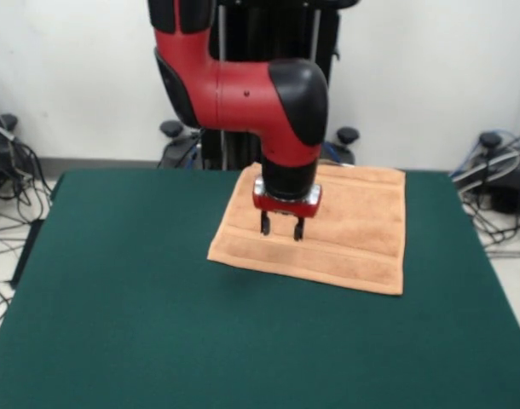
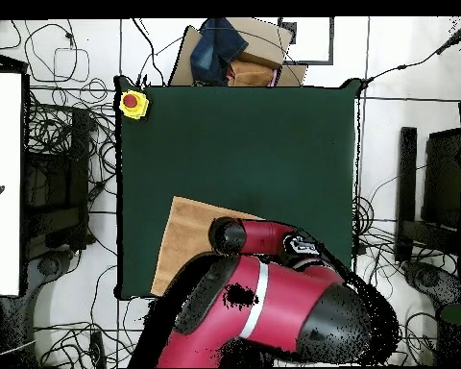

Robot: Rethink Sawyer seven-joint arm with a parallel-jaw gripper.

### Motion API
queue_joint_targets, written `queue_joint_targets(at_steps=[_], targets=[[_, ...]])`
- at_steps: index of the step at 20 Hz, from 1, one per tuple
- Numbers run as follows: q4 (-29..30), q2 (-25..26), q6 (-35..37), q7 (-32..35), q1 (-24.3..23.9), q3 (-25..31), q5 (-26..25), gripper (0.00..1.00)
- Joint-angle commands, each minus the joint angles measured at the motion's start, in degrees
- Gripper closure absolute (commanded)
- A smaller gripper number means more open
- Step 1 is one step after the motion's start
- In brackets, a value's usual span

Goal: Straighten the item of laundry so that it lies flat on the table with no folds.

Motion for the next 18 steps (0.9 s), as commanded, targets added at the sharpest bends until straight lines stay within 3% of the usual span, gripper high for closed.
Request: queue_joint_targets(at_steps=[1,12,18], targets=[[-12.47,10.09,2.08,10.14,3.99,-1.50,6.34,0.00],[-16.20,14.04,3.84,10.04,7.32,-3.12,9.32,0.00],[-16.92,16.15,0.08,10.16,7.67,-4.37,8.26,0.00]])
